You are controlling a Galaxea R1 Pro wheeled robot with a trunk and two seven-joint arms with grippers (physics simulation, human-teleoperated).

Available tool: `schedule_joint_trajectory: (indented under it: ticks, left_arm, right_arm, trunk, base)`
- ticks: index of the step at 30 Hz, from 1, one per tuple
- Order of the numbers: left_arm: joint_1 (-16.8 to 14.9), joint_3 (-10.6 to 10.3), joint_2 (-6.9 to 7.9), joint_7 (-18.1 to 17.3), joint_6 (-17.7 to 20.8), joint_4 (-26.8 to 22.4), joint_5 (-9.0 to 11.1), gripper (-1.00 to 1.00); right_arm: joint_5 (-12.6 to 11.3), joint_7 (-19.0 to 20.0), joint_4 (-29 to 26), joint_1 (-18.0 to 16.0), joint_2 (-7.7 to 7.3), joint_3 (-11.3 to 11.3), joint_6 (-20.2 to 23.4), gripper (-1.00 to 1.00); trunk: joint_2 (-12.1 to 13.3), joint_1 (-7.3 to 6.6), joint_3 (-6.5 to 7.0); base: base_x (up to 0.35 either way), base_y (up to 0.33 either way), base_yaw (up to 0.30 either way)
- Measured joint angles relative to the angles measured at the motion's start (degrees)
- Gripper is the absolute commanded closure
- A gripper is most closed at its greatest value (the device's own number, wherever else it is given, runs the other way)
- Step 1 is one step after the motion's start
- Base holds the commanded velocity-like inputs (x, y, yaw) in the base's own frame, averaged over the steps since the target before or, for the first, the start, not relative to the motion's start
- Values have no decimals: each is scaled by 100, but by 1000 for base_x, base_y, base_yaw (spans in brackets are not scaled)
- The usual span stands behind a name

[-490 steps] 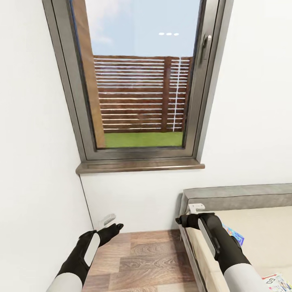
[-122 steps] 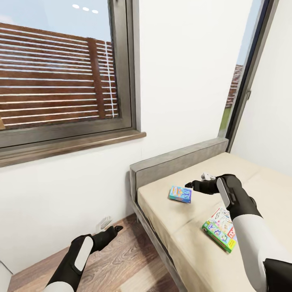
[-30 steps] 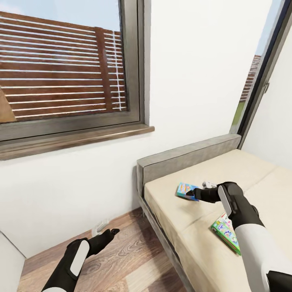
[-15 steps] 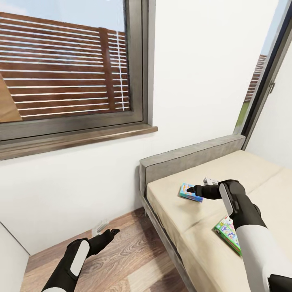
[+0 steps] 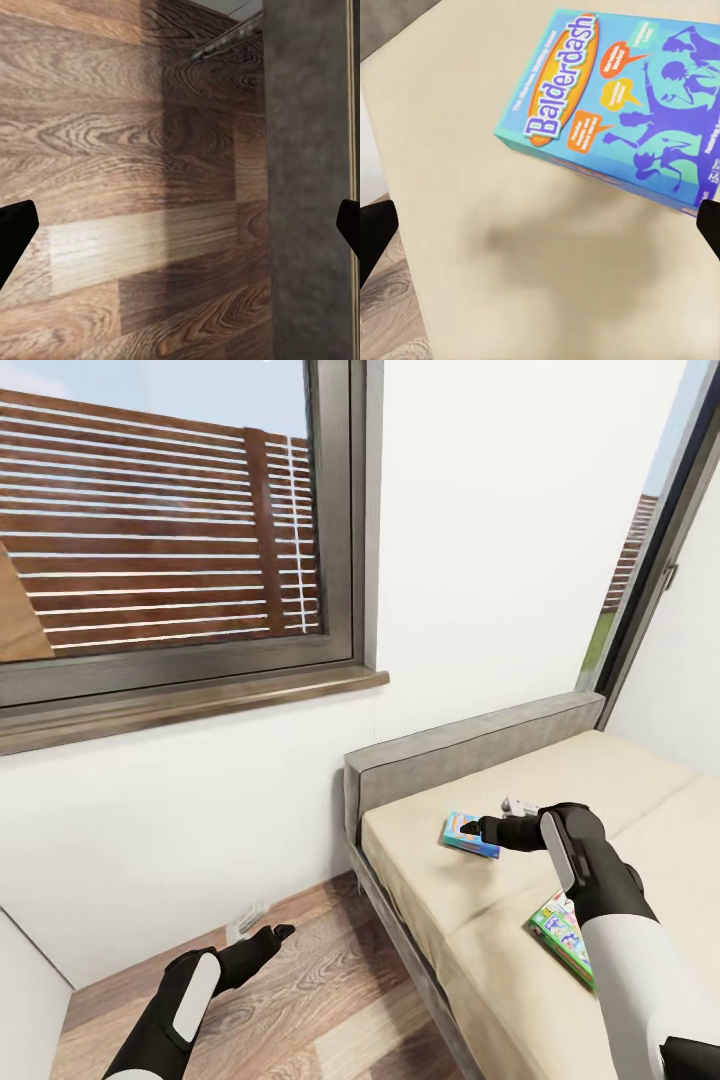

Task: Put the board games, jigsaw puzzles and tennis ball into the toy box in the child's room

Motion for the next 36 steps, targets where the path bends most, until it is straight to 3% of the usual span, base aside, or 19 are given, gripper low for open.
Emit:
schedule_joint_trajectory:
  ticks: [24,36]
  left_arm:
    - [7,1,7,9,-2,-1,-5,-100]
    - [8,1,9,9,2,-1,-3,-100]
  right_arm:
    - [3,-1,-9,0,0,3,0,-100]
    - [-3,-1,-7,0,-11,-2,8,-100]
  trunk:
    - [0,0,0]
    - [0,0,0]
  base:
    - [0,60,2]
    - [0,21,113]
